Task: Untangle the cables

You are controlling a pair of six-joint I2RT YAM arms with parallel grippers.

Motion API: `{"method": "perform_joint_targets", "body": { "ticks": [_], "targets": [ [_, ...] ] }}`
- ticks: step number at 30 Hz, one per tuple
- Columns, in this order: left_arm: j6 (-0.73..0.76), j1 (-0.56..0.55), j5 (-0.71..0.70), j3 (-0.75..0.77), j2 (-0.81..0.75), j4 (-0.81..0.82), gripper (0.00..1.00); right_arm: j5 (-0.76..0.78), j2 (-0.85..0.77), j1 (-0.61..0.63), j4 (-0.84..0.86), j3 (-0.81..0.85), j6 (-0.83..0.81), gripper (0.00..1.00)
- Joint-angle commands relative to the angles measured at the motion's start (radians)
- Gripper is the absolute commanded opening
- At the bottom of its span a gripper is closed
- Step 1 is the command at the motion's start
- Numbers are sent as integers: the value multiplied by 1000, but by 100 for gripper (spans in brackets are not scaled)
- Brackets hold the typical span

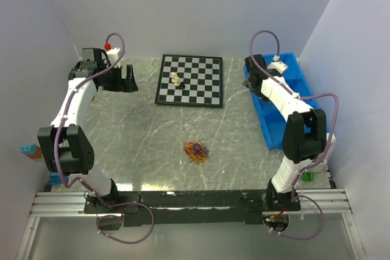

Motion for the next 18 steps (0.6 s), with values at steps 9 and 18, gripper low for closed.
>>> {"method": "perform_joint_targets", "body": {
  "ticks": [9, 18],
  "targets": [
    [46, 2, 73, -28, -46, 20, 97, 8, 133, -119, 0, 187, 23, 92],
    [69, 1, 96, -26, -43, 12, 97, -7, 333, -168, -66, 430, 28, 90]
  ]
}}
